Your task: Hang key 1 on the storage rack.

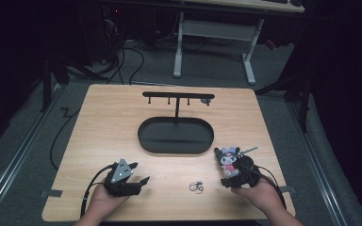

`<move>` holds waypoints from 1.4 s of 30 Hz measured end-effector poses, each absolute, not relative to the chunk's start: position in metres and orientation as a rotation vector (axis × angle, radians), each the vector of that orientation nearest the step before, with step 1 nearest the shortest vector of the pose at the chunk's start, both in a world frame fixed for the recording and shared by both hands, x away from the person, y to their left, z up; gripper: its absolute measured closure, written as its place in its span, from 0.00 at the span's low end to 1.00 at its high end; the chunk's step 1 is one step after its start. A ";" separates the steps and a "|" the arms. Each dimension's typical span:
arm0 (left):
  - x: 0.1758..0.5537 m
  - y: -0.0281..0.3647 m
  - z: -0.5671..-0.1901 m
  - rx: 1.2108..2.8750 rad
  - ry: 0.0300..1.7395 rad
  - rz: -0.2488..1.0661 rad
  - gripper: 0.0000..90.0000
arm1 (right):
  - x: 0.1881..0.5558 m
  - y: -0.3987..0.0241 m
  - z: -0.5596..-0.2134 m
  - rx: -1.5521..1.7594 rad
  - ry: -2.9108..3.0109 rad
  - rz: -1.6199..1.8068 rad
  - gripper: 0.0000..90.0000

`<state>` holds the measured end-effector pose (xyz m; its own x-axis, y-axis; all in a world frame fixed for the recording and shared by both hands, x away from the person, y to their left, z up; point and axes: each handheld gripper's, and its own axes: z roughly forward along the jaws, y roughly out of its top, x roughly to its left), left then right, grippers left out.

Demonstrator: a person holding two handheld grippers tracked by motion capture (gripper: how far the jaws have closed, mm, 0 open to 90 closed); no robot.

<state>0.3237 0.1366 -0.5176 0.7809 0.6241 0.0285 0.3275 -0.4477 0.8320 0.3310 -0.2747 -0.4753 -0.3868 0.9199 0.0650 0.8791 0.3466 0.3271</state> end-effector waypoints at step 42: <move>0.320 0.133 -0.519 2.102 0.655 0.409 0.35 | 0.354 -0.286 -0.478 1.690 2.495 0.398 0.51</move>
